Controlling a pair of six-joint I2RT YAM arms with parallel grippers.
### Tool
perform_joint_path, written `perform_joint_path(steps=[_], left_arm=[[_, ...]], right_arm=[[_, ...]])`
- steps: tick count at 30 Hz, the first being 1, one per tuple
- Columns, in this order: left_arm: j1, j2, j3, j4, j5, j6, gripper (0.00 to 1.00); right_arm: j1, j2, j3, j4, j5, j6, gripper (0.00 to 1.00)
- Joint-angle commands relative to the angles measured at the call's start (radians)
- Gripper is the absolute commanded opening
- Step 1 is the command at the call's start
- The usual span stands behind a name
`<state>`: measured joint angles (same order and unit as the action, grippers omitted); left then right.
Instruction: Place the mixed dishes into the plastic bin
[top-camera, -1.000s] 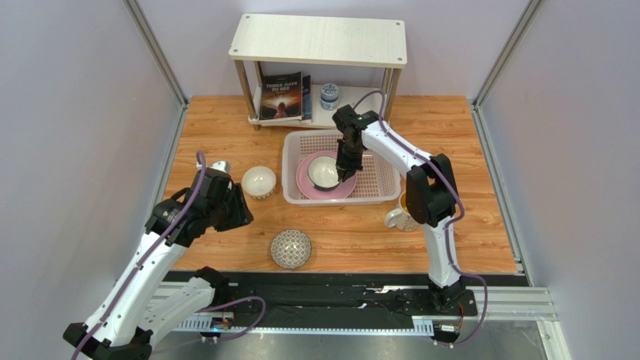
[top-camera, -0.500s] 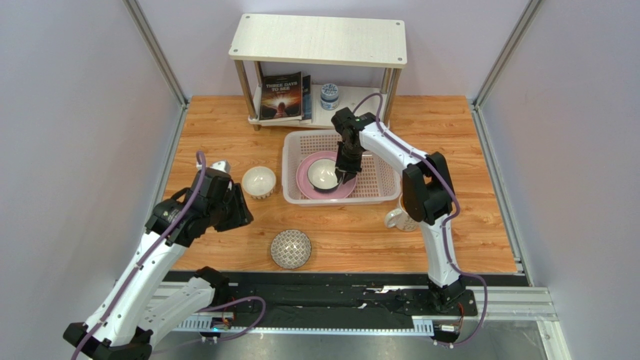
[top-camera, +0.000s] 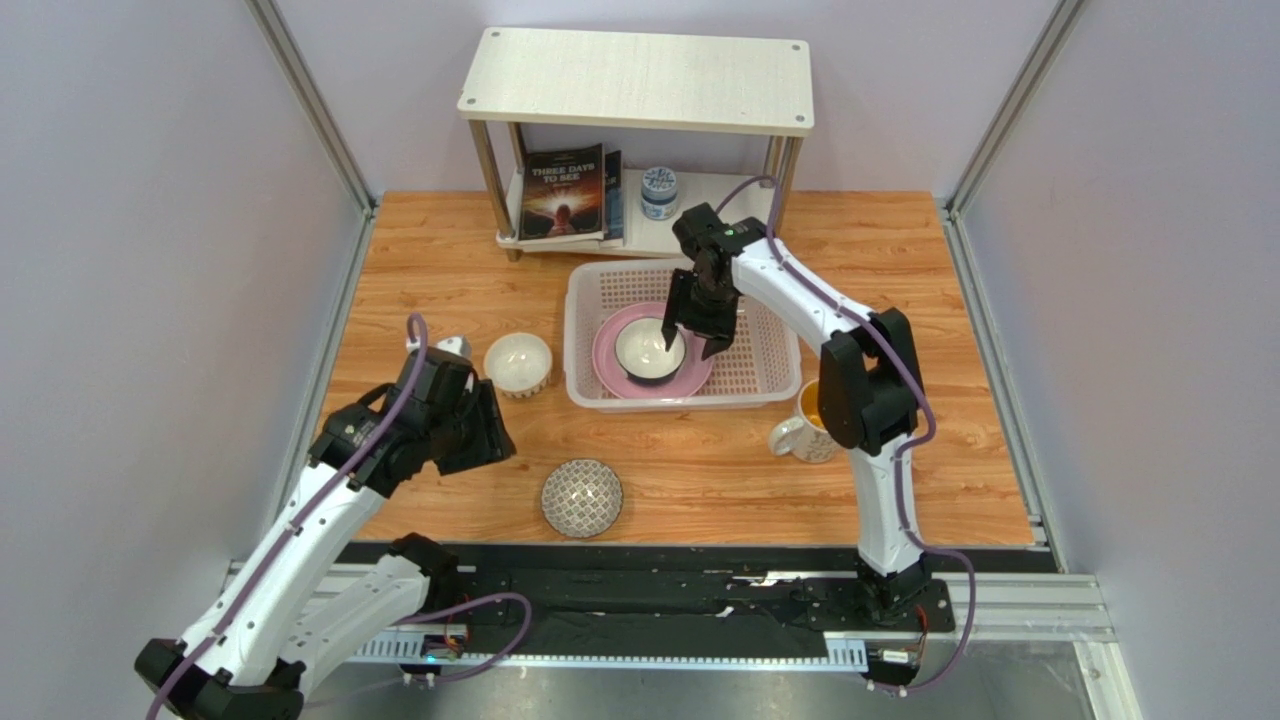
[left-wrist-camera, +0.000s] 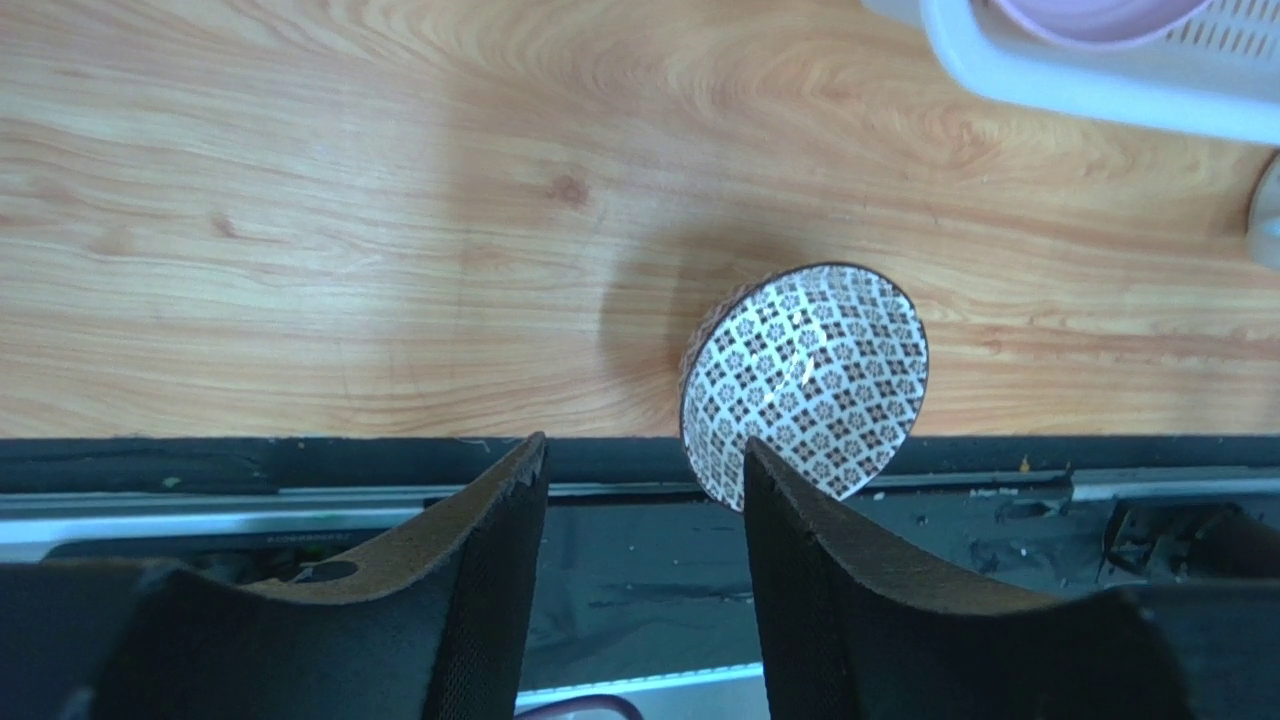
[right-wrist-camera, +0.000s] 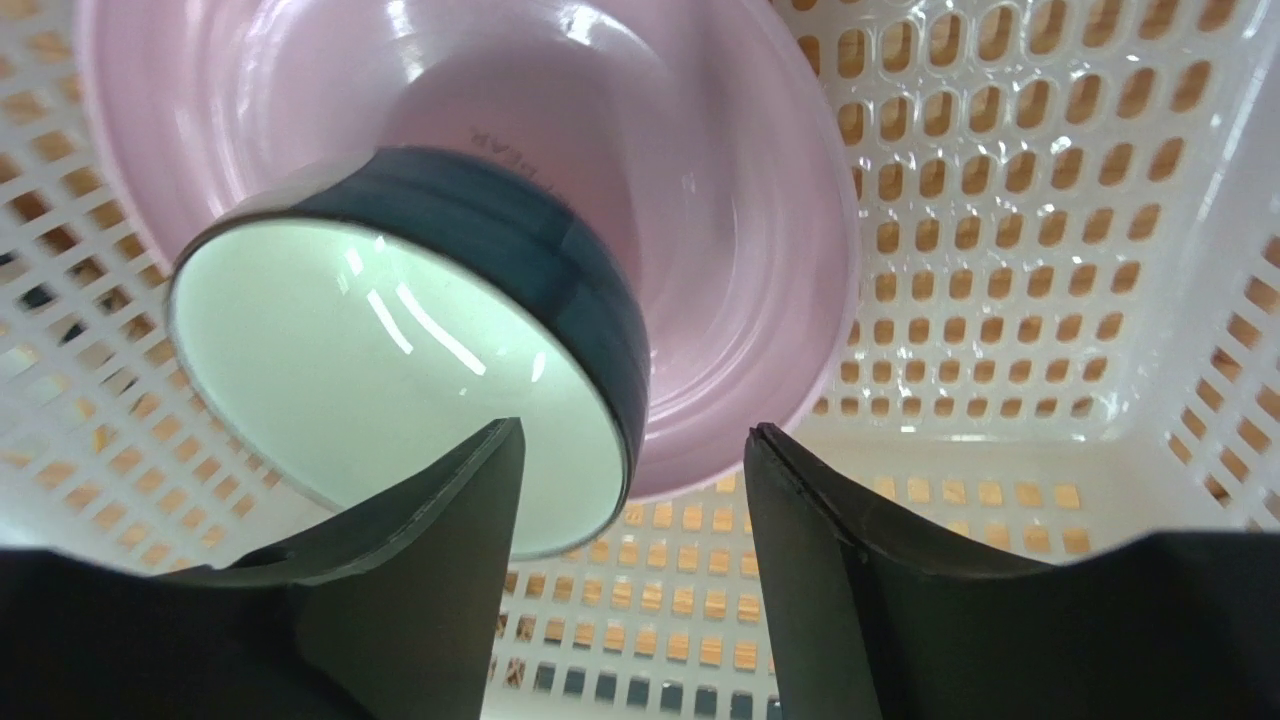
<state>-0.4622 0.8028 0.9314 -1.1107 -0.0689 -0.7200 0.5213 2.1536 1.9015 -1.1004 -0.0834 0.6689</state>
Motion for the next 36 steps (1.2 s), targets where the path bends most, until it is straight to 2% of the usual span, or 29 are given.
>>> perform_joint_path(steps=[1,3,6,13,20,22,23,24,25,29,31,33,36], left_arm=[[0.005,0.022,-0.104,0.129,0.133,-0.021,0.57],[0.005,0.05,-0.158,0.194,0.203,-0.036,0.57],[0.003,0.087,-0.198,0.253,0.219,-0.047,0.57],[0.003,0.22,-0.209,0.339,0.23,-0.013,0.57],[-0.019,0.334,-0.209,0.387,0.271,0.005,0.54],[-0.026,0.338,-0.22,0.394,0.281,-0.009,0.49],[-0.029,0.338,-0.233,0.408,0.284,-0.012,0.42],[-0.029,0.335,-0.241,0.414,0.288,-0.022,0.23],[-0.03,0.329,-0.249,0.422,0.29,-0.027,0.14],[-0.03,0.305,-0.286,0.456,0.311,-0.055,0.0],[-0.032,0.294,-0.298,0.463,0.313,-0.071,0.0],[-0.03,0.292,-0.296,0.459,0.313,-0.067,0.0],[-0.03,0.28,-0.293,0.443,0.313,-0.058,0.13]], right_arm=[[-0.001,-0.19,0.01,0.054,-0.016,0.018,0.63],[-0.001,-0.222,0.022,0.042,-0.024,0.021,0.64],[0.003,-0.279,0.034,0.008,-0.05,0.026,0.64],[0.048,-0.558,-0.174,0.091,-0.061,0.084,0.64],[0.126,-0.733,-0.323,0.082,-0.073,0.093,0.65],[0.183,-0.784,-0.372,0.079,-0.07,0.093,0.65],[0.204,-0.797,-0.393,0.079,-0.075,0.093,0.66],[0.262,-0.817,-0.447,0.091,-0.076,0.103,0.66],[0.294,-0.83,-0.478,0.106,-0.076,0.112,0.66],[0.426,-0.865,-0.692,0.236,-0.087,0.216,0.66],[0.48,-0.874,-0.81,0.35,-0.09,0.285,0.66],[0.52,-0.87,-0.851,0.408,-0.079,0.316,0.66],[0.555,-0.85,-0.858,0.421,-0.049,0.333,0.66]])
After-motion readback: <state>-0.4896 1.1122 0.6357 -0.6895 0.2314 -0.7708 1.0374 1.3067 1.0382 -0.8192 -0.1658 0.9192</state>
